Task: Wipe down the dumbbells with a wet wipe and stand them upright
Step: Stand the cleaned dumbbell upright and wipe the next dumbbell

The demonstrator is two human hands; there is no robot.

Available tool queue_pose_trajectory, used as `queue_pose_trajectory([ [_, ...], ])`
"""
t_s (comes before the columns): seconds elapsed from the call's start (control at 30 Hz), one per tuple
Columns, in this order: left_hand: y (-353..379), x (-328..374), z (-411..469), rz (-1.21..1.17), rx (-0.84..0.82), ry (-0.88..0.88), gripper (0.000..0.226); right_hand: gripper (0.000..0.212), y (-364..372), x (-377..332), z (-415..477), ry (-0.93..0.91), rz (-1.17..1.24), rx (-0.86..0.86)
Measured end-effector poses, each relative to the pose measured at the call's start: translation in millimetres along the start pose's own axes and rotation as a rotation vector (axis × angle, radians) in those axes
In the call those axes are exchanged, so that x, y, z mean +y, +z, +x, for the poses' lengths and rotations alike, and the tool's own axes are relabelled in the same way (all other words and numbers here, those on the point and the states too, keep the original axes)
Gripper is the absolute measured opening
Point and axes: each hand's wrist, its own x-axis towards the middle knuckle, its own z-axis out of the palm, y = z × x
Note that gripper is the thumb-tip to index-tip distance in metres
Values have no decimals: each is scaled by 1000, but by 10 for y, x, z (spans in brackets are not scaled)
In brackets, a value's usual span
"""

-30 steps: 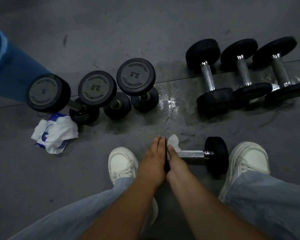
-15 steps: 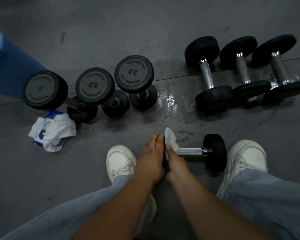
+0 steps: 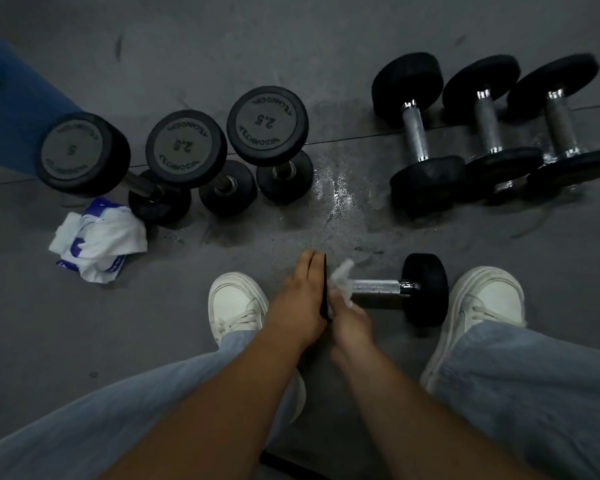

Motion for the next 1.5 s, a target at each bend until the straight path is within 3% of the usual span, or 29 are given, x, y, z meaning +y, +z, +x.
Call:
queue_pose_trajectory([
  [0.13, -26, 14, 28, 6, 0, -8, 90, 37, 163, -196, 50, 88, 63, 4],
  [0.3, -25, 7, -22, -7, 3, 17, 97, 23, -72, 10, -226, 37, 16, 43],
  [0.43, -7, -18, -4, 31, -11, 6, 104, 17, 56, -262, -13, 152, -131, 9],
  [0.5, -5, -23, 12, 20, -13, -1, 101, 25, 72, -382, 41, 224, -171, -39],
  [0.67, -13, -12, 46, -5, 9, 9, 88, 10, -9, -641, 9, 407, 91, -139],
  [0.93, 57, -14, -10, 35, 18, -15, 100, 29, 236, -351, 13, 228, 67, -3],
  [1.1, 48, -22, 6, 21, 11, -3, 99, 23, 47, -213, 19, 103, 1, -52],
  [1.23, 18, -7, 32, 19, -8, -23, 99, 22, 201, -299, 100, 159, 84, -11],
  [1.37, -59, -18, 95, 12, -79, -16, 106, 10, -149, -165, -18, 163, 30, -145],
  [1.5, -84, -18, 117, 22, -96, -29, 110, 26, -339, -43, 52, 245, -74, 21],
])
